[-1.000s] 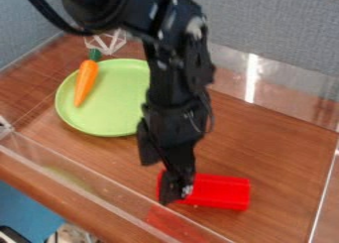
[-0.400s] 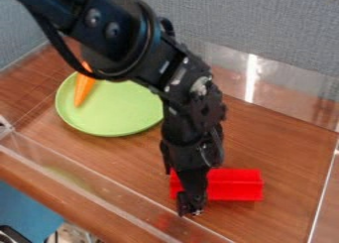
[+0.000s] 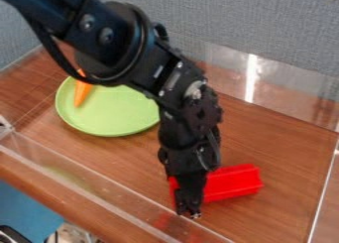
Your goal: Put the red object on the green plate
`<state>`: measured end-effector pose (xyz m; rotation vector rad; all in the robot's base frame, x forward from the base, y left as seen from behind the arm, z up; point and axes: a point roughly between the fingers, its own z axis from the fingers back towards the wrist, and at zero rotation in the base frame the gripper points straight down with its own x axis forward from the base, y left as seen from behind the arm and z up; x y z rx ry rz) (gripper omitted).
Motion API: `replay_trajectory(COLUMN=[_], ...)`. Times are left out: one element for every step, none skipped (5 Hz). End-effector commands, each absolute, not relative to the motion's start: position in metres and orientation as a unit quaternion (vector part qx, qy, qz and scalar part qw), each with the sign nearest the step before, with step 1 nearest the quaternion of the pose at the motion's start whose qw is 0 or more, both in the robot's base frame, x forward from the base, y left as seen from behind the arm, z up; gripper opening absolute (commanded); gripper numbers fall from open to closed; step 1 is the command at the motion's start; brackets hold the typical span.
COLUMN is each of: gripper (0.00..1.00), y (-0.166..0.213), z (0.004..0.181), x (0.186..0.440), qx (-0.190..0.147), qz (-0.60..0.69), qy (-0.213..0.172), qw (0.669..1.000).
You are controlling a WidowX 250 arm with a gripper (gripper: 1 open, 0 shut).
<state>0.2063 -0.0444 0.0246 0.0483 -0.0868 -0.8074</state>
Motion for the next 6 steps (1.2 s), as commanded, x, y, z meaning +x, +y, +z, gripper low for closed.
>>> replay_trajectory(gripper=[0.00, 0.00, 0.00, 0.00, 0.00, 0.00], y=[-0.035, -0.034, -0.038, -0.053, -0.066, -0.072], z=[0.023, 0.022, 0.020, 0.019, 0.019, 0.018], x=[0.201, 0.200, 0.200, 0.200, 0.199, 0.198], qx=[0.017, 0.010, 0.001, -0.007, -0.012, -0.015], qz=[-0.391, -0.397, -0.408, -0.416, -0.421, -0.418], qy=[-0.035, -0.032, -0.027, -0.024, -0.022, -0.020], qw=[0.920, 0.917, 0.913, 0.909, 0.907, 0.908])
